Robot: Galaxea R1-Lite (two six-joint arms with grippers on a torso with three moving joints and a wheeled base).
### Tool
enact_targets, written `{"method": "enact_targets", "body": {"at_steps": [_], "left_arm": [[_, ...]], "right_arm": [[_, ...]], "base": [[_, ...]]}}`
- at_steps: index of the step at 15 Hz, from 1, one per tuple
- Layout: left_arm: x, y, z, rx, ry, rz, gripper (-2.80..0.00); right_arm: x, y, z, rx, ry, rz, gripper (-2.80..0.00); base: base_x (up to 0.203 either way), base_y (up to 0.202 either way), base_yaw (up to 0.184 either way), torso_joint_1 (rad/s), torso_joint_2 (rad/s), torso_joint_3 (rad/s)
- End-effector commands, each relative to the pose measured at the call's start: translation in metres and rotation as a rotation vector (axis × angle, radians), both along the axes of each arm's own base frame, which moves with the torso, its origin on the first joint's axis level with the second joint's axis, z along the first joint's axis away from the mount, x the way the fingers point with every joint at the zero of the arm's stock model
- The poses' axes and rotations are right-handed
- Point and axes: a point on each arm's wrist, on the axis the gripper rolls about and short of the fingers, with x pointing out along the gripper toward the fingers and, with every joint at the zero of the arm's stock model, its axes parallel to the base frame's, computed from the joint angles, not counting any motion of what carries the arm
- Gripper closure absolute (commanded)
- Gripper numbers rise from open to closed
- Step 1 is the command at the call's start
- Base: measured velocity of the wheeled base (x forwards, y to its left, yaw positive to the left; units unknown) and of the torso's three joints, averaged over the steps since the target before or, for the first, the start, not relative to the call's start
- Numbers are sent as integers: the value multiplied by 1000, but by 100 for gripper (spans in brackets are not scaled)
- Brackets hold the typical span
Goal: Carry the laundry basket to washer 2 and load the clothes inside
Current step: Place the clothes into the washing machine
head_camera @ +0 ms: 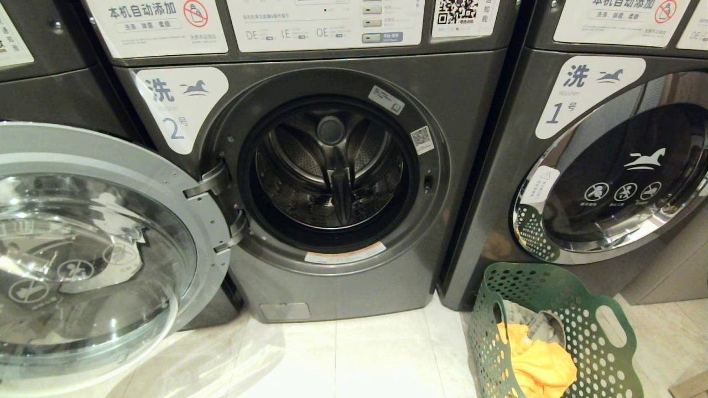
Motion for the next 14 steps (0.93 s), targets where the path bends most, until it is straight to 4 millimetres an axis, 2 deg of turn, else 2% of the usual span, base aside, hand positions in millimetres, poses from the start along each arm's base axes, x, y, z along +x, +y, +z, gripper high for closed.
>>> {"method": "enact_targets", "body": {"at_steps": [1, 4, 14], "left_arm": [[1, 0, -2, 0, 8, 1, 0], [1, 0, -2, 2, 7, 1, 0], [1, 0, -2, 2, 6, 1, 0]], "right_arm": [[0, 0, 0, 0, 1, 0, 0], [0, 0, 0, -1, 1, 0, 0], [0, 0, 0, -1, 1, 0, 0]], "base": [[0, 0, 0, 0, 0, 0], [0, 0, 0, -1, 1, -9], [0, 0, 0, 2, 2, -188]]}}
